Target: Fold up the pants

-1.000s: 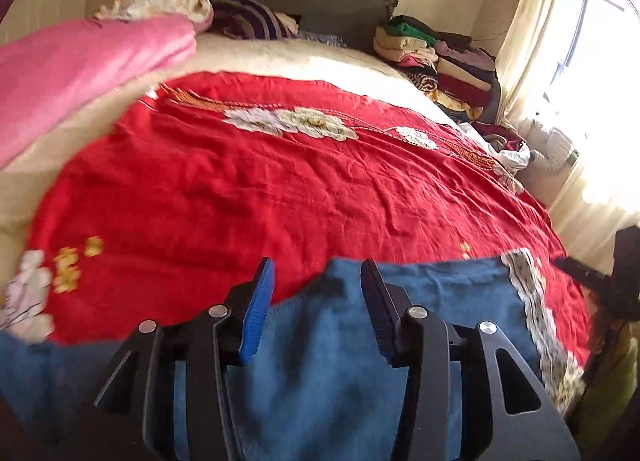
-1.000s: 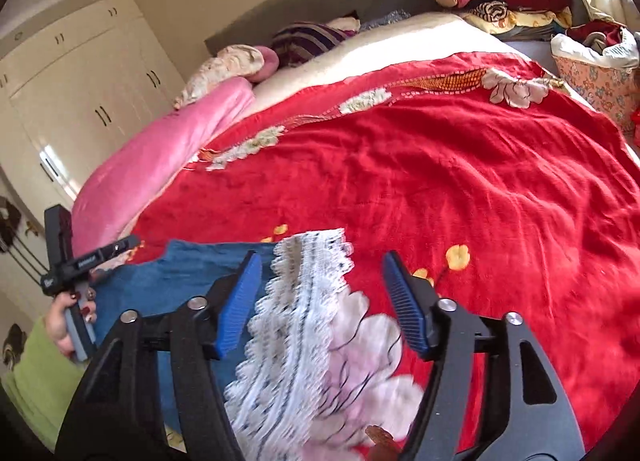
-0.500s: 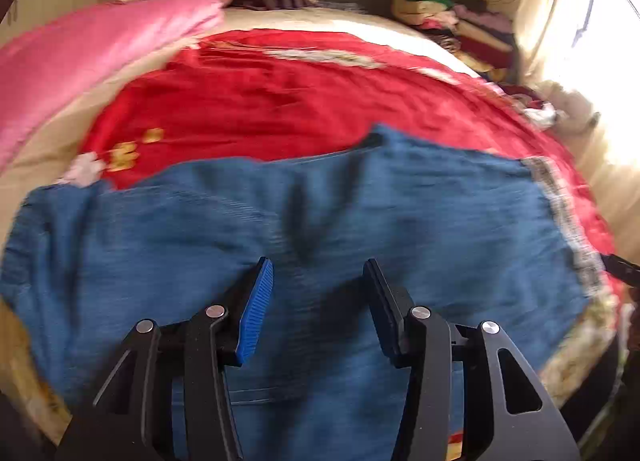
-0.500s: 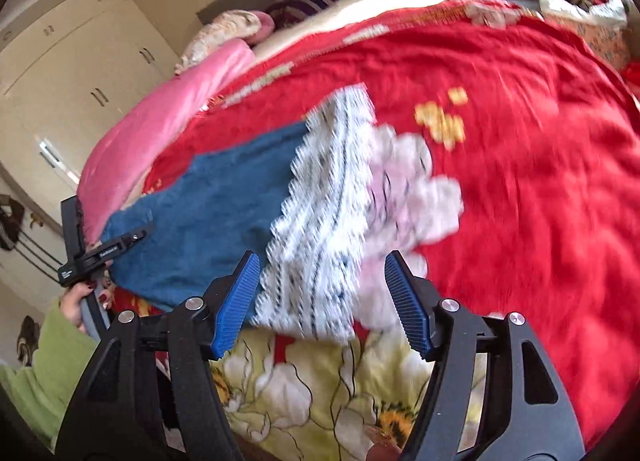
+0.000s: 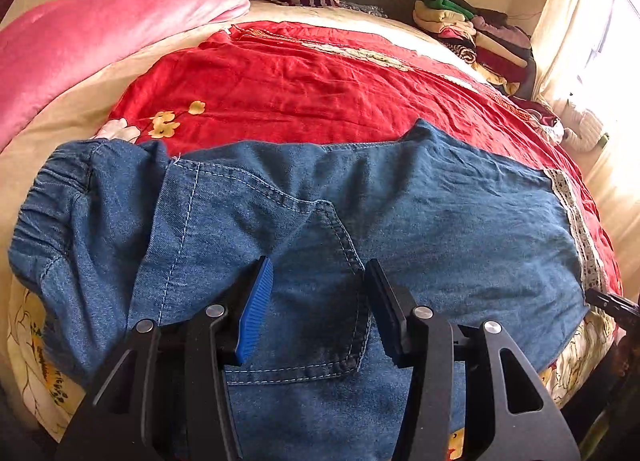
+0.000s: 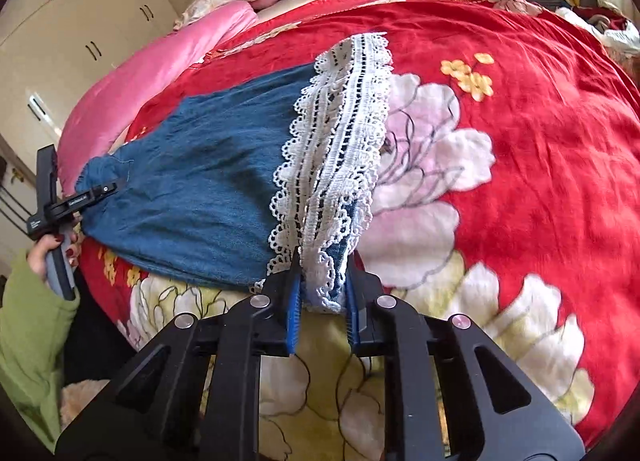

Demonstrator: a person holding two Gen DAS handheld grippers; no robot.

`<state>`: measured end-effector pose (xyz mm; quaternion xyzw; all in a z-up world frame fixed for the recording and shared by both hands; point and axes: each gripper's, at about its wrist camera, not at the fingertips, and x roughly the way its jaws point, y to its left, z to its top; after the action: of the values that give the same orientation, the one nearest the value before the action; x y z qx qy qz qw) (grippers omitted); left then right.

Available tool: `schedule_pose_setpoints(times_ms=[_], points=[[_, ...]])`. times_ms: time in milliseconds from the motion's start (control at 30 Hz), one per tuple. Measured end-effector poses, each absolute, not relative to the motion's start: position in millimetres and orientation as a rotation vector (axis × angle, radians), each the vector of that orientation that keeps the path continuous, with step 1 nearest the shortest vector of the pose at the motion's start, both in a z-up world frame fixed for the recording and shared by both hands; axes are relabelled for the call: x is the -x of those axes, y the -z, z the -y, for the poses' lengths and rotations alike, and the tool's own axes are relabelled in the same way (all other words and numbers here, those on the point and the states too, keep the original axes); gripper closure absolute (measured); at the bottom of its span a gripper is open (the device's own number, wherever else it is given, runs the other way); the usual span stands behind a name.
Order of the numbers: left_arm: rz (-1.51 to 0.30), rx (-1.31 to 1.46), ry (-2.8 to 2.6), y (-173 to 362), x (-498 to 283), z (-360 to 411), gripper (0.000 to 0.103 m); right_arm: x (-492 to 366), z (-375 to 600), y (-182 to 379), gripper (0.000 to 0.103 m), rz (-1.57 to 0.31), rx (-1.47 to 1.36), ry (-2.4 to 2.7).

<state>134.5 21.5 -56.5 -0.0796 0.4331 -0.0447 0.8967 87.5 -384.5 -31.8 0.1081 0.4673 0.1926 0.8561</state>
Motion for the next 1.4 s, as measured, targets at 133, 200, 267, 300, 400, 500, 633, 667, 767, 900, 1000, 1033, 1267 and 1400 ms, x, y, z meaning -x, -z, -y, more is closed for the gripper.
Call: schedule_pose_setpoints(times_ms=[133,200,267,300,400,500,633,667,767,900,1000,1033,1267,1400], points=[[-0.893,0.184,0.105,57.4,-136.5,-23.0,0.055,-87.3,388.9,39.5,0.091,-0.986,-0.271,-0.401],[-0.888,0.192,0.109,57.3,-136.0,-24.3,0.055,-87.6,390.4,38.9,0.091,-0.985,-0.281,-0.403],[-0.875,0.19,0.112,54.6,-133.2,-23.8,0.056,-86.4,393.4,37.3,0.088,-0.978,-0.297,-0.409],[-0.872,0.191,0.114,51.3,-130.8,-22.7,0.052,-85.4,396.3,35.6,0.084,-0.974,-0.309,-0.404],[-0.861,0.204,0.13,38.2,-124.9,-19.0,0.045,-75.7,405.6,20.9,0.068,-0.93,-0.288,-0.35],[-0.825,0.183,0.146,21.4,-119.6,-10.2,0.045,-65.4,411.8,1.7,0.059,-0.872,-0.255,-0.3],[-0.8,0.143,0.211,6.4,-117.3,18.1,0.045,-58.6,401.0,-20.9,0.046,-0.805,-0.186,-0.292],[-0.804,0.127,0.242,5.3,-119.0,30.2,0.04,-59.6,394.0,-25.2,0.045,-0.791,-0.169,-0.305],[-0.811,0.097,0.282,6.8,-125.7,53.2,0.02,-73.8,358.6,-36.1,0.041,-0.774,-0.088,-0.372],[-0.84,0.091,0.327,18.9,-151.7,77.4,0.02,-105.3,306.6,-39.4,0.039,-0.775,0.014,-0.446],[-0.905,0.073,0.277,37.8,-172.6,81.5,0.02,-136.3,279.1,-23.7,0.039,-0.84,0.023,-0.47],[-0.914,0.063,0.261,43.1,-175.9,80.2,0.02,-146.0,273.1,-15.7,0.039,-0.865,0.032,-0.466],[-0.908,0.028,0.222,64.0,-176.9,69.0,0.017,-160.4,285.1,28.1,0.037,-0.955,0.031,-0.368],[-0.883,0.037,0.216,64.9,-175.3,68.5,0.017,-150.0,288.2,26.5,0.037,-0.916,0.029,-0.375]])
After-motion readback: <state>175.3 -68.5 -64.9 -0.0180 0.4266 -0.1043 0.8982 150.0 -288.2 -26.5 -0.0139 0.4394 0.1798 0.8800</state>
